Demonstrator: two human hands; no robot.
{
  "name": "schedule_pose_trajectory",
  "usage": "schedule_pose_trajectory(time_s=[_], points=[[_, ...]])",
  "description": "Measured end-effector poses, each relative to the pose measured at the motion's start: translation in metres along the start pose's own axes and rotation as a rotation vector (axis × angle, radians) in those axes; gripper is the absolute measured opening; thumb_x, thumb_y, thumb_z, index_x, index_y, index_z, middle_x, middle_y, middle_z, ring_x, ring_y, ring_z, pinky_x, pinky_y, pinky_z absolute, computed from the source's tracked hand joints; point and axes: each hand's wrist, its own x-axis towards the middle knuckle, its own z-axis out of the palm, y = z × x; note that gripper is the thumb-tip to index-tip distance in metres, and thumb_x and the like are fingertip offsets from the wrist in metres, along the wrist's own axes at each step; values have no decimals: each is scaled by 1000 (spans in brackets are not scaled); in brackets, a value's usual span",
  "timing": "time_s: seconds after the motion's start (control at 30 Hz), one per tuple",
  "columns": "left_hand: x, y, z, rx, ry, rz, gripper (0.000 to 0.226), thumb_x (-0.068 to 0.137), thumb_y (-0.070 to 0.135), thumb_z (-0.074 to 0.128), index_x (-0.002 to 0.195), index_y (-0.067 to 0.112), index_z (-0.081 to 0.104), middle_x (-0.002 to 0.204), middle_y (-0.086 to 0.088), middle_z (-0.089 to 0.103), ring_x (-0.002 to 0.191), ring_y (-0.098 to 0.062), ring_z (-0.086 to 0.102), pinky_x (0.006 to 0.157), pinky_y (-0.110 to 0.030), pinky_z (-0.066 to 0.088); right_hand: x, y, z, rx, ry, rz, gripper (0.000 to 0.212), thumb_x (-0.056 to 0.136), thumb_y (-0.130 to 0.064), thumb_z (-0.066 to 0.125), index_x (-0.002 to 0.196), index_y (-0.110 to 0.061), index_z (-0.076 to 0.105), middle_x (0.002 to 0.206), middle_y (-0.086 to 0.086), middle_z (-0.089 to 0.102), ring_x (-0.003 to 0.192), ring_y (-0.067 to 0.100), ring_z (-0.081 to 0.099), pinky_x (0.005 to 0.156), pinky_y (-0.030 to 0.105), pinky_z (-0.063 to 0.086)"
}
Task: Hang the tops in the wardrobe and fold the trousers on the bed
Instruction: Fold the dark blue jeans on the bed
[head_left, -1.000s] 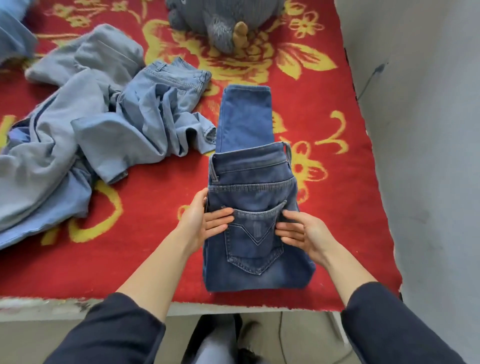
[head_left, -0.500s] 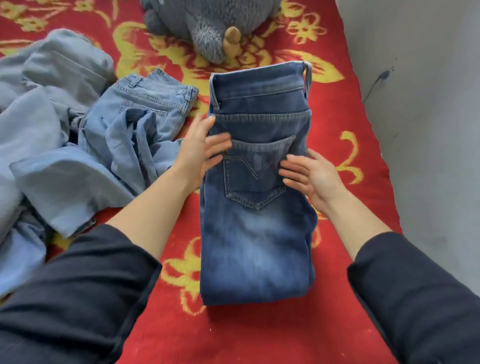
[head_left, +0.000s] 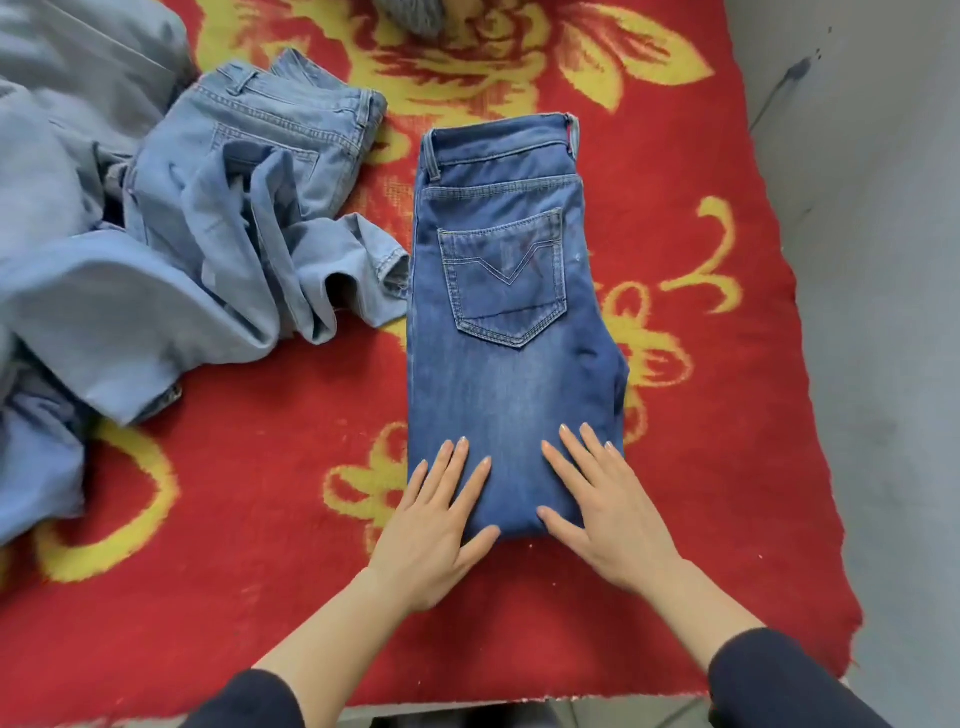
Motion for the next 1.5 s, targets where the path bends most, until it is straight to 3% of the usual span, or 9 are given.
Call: schedule_pose_trajectory(time_s=[0.23,0.37,0.47,0.6,0.7,0.77,1.0,1.33,1.5], points=[[-9,-5,11,187,-14,28,106,47,6,67,147,16,35,149,-28,31,139,-41,29,114,-46,26,-10,18,16,-263,-198,-142,109,58,-47,83,147,-9,33,152,11,37,140,27,37,113,42,25],[-1,5,17,338,45,4,70,69,-5,40,136,9,51,134,-35,47,125,-46,47,100,-51,45,-4,6,23,-248,-118,-44,91,54,-20,89,136,-4,53,141,12,52,129,27,51,104,45,42],[7,20,-6,299,25,-42,68,74,-10,42,138,12,50,134,-32,48,123,-43,51,100,-45,44,1,0,6,-242,-158,-72,70,84,-21,68,146,-10,39,153,8,37,142,22,34,117,39,23],[19,22,-57,77,-273,-113,47,89,14,46,132,32,52,128,-9,59,116,-31,54,87,-34,42,5,-2,-40,-51,-359,13,50,94,-26,48,144,-24,42,150,2,41,138,21,39,111,34,30],[11,32,-88,-27,-423,-45,13,78,9,48,83,17,57,82,-2,66,83,-30,59,65,-30,38,-7,-9,-63,40,-484,-2,10,87,-27,53,83,-23,61,97,4,70,94,25,64,69,32,42],[0,43,-93,-121,-622,-83,14,74,5,47,75,17,54,64,3,56,71,-24,53,59,-27,37,-18,-12,-67,125,-641,45,24,82,-27,59,62,-18,50,66,1,64,65,18,60,57,29,38],[-40,65,-62,-625,-1240,-257,23,65,-2,58,68,20,63,60,7,58,64,-15,54,57,-23,42,-57,-21,-63,478,-1354,374,11,70,-21,76,74,-17,67,54,-7,64,54,10,60,52,19,48],[44,11,-141,-789,-503,-331,12,61,22,59,63,13,51,68,-6,39,66,-18,32,63,-37,25,45,31,-120,703,-609,404,55,38,-34,74,80,1,68,78,-1,64,77,14,60,73,30,42],[74,4,-126,-831,-150,-374,17,73,16,58,86,24,67,76,-10,65,62,-21,54,57,-37,45,78,40,-118,691,-408,439,14,61,-7,76,75,-9,73,72,4,65,71,17,59,67,29,45]])
